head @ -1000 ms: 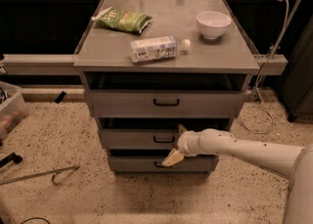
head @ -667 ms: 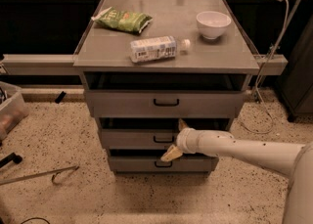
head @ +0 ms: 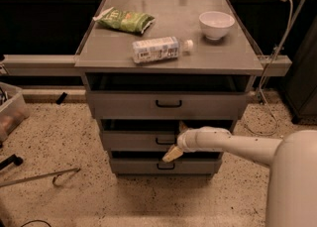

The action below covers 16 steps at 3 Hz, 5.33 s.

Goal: Open middle drawer

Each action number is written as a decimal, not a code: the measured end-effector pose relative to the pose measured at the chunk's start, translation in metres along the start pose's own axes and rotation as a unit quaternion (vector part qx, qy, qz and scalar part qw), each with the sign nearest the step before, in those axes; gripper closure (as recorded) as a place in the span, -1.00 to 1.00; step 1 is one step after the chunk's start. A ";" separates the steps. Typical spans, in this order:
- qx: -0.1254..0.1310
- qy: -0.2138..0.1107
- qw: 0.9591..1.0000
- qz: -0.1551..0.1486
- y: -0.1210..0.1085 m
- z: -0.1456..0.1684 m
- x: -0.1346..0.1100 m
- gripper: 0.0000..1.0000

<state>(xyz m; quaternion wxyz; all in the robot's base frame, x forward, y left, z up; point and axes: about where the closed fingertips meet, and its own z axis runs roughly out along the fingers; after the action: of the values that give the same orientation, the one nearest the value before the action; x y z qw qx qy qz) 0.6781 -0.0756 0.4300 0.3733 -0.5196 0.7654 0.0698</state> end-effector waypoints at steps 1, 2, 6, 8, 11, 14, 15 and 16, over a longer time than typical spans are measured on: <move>-0.027 0.020 0.999 0.012 -0.002 0.021 0.014 -1.00; -0.027 0.020 0.999 0.012 -0.002 0.018 0.012 -1.00; -0.122 0.073 0.989 0.033 0.060 -0.016 0.018 -1.00; -0.136 0.078 0.986 0.049 0.076 -0.033 0.019 -1.00; -0.172 0.103 0.979 0.038 0.098 -0.043 0.026 -1.00; -0.219 0.111 0.967 0.073 0.176 -0.103 0.054 -1.00; -0.219 0.111 0.967 0.073 0.176 -0.103 0.054 -1.00; -0.232 0.127 0.960 0.094 0.206 -0.121 0.064 -1.00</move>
Offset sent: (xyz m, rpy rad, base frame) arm -0.0275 0.0008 -0.0354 -0.0460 0.2121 0.1050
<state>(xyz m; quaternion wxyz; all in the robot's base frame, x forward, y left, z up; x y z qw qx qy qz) 0.4311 -0.0904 0.4168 0.1342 -0.5220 0.8148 0.2137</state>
